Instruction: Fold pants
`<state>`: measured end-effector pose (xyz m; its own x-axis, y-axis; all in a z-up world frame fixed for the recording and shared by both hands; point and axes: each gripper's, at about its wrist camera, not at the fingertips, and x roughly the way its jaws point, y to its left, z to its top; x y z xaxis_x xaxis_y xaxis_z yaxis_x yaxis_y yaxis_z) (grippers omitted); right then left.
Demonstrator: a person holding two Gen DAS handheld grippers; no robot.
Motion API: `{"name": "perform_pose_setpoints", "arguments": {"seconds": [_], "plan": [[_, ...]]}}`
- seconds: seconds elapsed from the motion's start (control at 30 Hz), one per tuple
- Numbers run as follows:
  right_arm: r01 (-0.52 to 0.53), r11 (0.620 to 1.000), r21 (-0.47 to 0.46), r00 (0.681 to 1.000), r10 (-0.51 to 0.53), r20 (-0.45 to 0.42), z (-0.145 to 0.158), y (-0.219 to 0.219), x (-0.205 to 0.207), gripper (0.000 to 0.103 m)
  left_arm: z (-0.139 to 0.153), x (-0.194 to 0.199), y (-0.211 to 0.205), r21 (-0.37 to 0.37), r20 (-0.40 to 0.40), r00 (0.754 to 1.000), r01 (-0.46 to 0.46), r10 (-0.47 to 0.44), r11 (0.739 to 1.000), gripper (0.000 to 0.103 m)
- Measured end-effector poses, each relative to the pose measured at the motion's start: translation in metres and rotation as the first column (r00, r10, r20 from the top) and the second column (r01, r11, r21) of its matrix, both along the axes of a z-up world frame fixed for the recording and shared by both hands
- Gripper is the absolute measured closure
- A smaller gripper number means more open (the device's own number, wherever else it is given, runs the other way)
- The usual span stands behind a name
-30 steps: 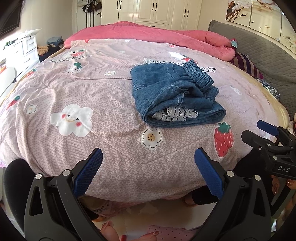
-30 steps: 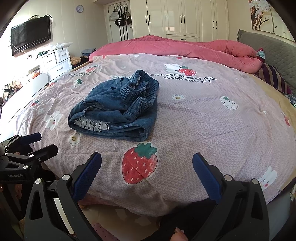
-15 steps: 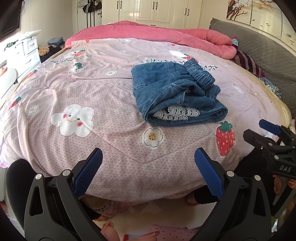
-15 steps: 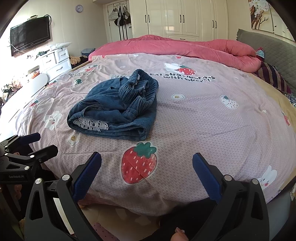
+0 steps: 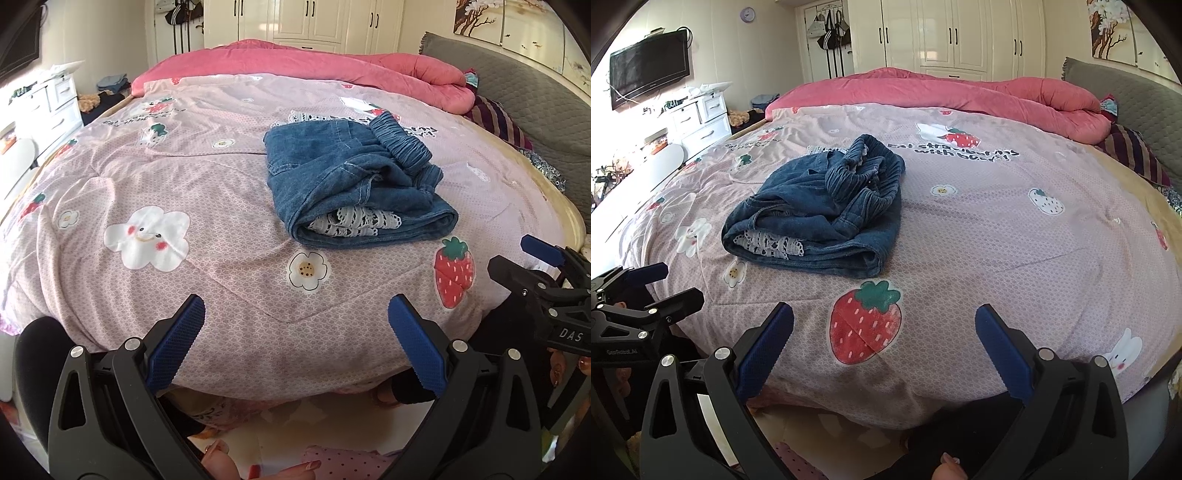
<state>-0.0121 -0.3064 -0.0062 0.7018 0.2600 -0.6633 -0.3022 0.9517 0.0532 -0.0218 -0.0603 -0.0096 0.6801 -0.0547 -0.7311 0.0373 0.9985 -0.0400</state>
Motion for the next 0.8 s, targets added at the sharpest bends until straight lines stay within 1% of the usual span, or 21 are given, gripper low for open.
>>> {"name": "perform_pose_setpoints", "arguments": {"seconds": [0.17,0.6,0.8], "plan": [[0.002,1.0,-0.003,1.0,-0.002,0.003,0.0,0.0002,-0.0006,0.005,0.0008,0.0003,-0.0003,0.013,0.006,1.0,-0.007,0.007,1.0,0.009],[0.008,1.0,-0.003,1.0,-0.008,-0.006,-0.0024,-0.0005,0.001,0.005,0.0026,-0.0004,0.0017,-0.016,0.008,1.0,0.011,-0.011,1.0,0.009],[0.019,1.0,-0.004,1.0,-0.019,-0.004,-0.0024,-0.0041,0.0061,0.005,-0.0031,0.0073,0.0056,0.002,-0.027,1.0,-0.006,0.006,1.0,0.009]]}}
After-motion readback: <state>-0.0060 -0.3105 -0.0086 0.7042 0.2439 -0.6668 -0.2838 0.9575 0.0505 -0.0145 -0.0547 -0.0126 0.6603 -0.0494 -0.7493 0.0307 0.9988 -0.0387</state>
